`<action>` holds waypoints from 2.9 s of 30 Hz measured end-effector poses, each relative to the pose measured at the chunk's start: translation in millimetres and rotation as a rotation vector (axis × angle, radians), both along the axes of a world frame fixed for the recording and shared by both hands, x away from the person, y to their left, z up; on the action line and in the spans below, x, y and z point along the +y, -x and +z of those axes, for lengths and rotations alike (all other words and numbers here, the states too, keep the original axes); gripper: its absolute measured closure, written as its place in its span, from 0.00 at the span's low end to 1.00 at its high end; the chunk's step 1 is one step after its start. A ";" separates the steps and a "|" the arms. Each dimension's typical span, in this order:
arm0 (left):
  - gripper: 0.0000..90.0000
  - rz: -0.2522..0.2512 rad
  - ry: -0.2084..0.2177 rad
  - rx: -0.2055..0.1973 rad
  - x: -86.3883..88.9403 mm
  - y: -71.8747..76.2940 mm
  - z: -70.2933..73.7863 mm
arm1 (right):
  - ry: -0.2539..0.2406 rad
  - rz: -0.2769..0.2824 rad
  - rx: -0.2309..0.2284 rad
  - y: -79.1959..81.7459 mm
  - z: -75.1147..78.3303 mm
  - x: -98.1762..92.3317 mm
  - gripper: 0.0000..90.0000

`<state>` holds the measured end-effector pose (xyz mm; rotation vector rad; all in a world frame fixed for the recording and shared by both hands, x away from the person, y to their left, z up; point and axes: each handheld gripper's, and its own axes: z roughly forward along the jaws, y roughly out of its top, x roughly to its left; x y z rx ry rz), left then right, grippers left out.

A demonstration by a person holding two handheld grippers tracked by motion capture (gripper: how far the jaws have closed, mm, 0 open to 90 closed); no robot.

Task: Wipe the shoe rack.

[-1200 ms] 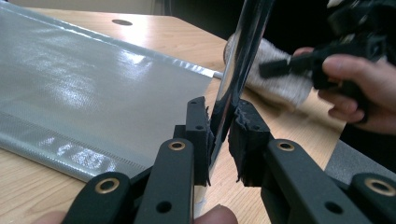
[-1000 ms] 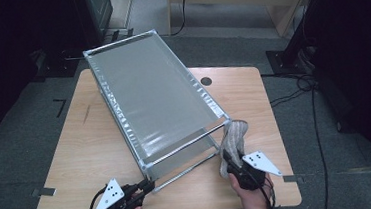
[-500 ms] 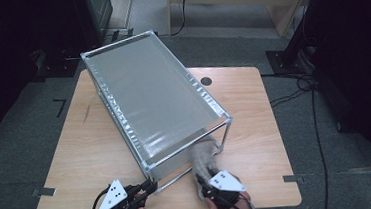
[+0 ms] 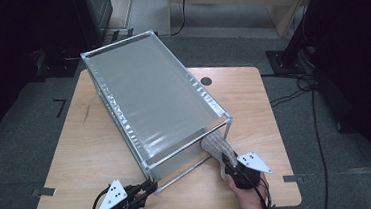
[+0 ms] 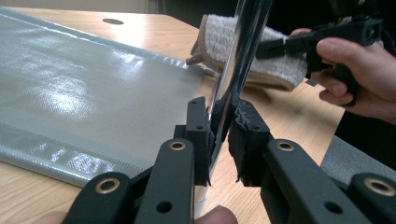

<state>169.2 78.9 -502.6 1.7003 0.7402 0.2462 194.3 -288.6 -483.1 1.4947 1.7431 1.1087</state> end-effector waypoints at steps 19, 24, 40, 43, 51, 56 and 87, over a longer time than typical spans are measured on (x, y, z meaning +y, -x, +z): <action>0.88 -0.001 -0.001 0.000 0.4 0.7 0.2 | -0.004 0.017 0.034 -6.1 -0.4 -9.1 0.75; 0.87 -0.004 0.002 -0.001 0.8 0.2 -0.1 | -0.026 0.031 -0.013 -4.1 14.0 -9.2 0.75; 0.81 -0.022 0.074 0.004 5.2 -0.4 9.7 | 0.083 0.106 0.007 -1.3 -2.1 2.5 0.68; 0.80 -0.023 0.084 -0.013 6.1 -0.1 16.0 | 0.086 0.086 0.061 -1.3 -15.9 6.1 0.47; 0.86 -0.021 0.074 -0.024 6.0 1.4 20.5 | 0.094 0.141 0.153 7.3 -31.0 1.8 0.35; 0.87 -0.021 0.074 -0.022 5.9 1.3 20.8 | 0.191 0.184 0.142 12.1 -35.5 9.8 0.48; 0.88 -0.036 0.064 -0.025 -0.6 2.8 20.0 | 0.219 0.469 0.106 41.2 -28.7 122.8 0.72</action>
